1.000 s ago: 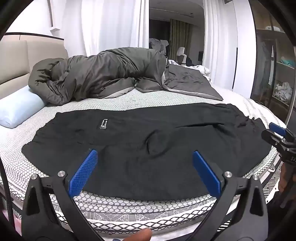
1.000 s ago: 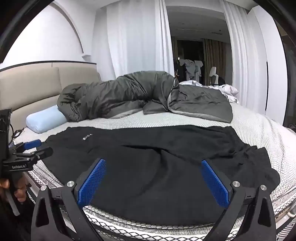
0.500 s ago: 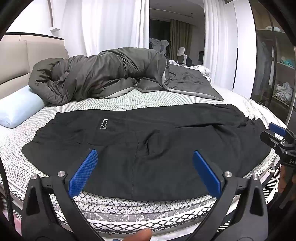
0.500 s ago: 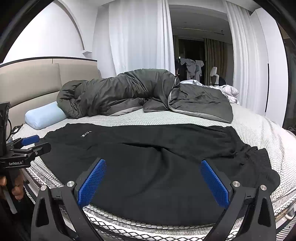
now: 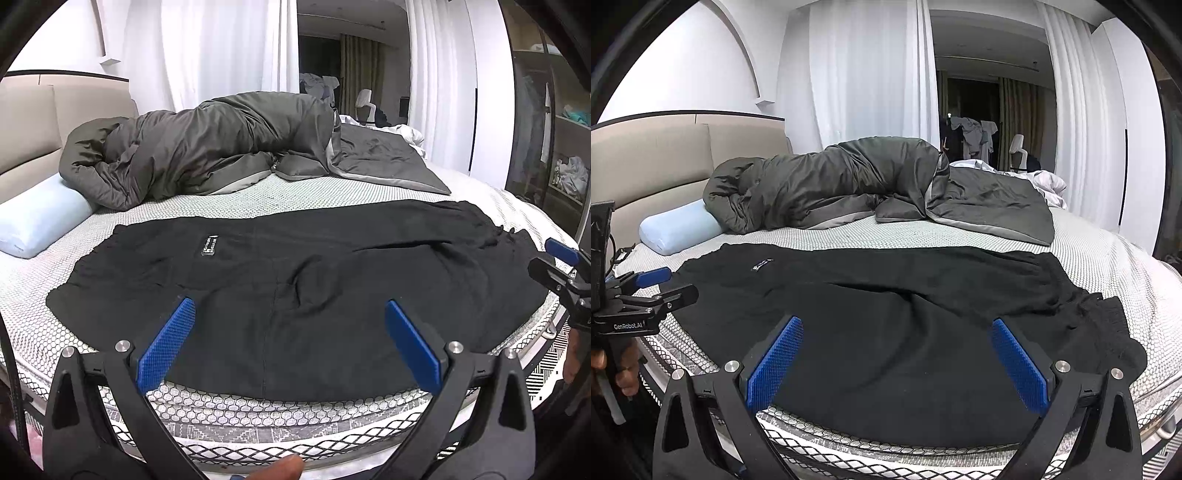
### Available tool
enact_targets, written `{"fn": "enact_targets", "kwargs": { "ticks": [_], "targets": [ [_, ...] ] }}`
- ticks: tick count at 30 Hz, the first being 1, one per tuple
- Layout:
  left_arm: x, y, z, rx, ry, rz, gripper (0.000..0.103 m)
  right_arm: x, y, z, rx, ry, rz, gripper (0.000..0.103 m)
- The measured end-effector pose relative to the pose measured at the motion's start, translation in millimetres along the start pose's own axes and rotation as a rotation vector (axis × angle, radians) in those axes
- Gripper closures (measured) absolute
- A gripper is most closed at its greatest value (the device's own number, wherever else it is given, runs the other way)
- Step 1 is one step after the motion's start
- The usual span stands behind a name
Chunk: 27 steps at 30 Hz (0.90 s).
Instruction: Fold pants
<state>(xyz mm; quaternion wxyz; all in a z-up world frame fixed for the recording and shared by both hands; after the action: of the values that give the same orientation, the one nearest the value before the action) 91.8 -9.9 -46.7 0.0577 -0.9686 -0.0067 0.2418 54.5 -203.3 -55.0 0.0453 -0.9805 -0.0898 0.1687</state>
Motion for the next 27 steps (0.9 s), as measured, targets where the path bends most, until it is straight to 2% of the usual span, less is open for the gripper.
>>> {"fn": "enact_targets", "kwargs": {
  "ticks": [9, 18, 27],
  "targets": [
    [6.9, -18.5, 6.4, -0.037, -0.038, -0.059, 0.001, 1.1, -4.9, 2.3, -0.022, -0.005, 0.006, 0.0],
    [9.3, -26.0, 9.0, -0.054, -0.054, -0.067, 0.001, 4.5, -5.2, 5.2, -0.031, -0.005, 0.01, 0.0],
    [14.3, -26.6, 9.7, -0.051, -0.037, -0.04, 0.001, 22.8, 10.5, 13.2, -0.001, -0.025, 0.019, 0.0]
  ]
}}
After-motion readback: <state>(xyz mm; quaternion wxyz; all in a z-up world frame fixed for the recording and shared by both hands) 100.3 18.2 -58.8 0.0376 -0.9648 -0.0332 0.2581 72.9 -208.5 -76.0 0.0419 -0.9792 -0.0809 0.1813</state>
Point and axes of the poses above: each gripper's, at about its wrist camera, not at the fingertips, and x roughly the way its jaws point, y to its right, z to its underside, the point moved 10 cm from there along x, roughly the way its jaws point, and after that the axes turned 9 degrees about x, right-handed, at the moved point
